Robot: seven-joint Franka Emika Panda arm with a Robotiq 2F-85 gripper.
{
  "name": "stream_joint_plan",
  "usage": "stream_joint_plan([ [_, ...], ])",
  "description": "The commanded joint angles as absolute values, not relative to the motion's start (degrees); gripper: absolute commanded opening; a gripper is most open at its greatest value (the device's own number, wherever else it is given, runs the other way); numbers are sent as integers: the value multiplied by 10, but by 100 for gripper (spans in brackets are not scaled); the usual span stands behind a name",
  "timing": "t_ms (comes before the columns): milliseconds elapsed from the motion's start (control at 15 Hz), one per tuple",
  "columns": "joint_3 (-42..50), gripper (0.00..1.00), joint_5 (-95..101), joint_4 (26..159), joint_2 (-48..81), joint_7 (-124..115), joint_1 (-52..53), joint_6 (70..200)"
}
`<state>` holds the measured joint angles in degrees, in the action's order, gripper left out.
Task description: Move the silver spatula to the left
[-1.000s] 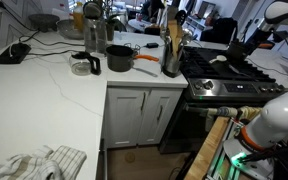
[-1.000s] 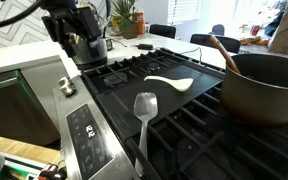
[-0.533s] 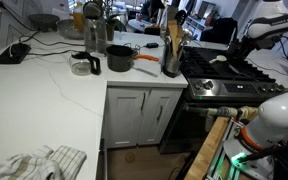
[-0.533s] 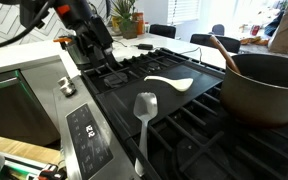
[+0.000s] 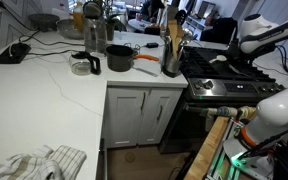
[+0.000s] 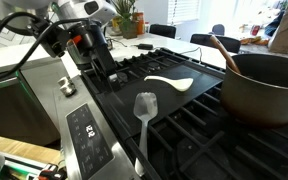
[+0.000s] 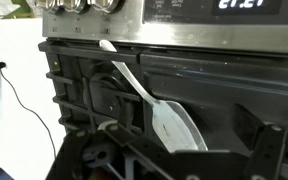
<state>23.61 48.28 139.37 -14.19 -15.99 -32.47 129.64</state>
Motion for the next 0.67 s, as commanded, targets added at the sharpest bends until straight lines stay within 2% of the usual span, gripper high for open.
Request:
stream_joint_plan([
  [0, 241, 100, 483, 1391, -134, -167, -319, 1294],
  [600, 239, 100, 465, 1350, -71, -229, -303, 1302],
])
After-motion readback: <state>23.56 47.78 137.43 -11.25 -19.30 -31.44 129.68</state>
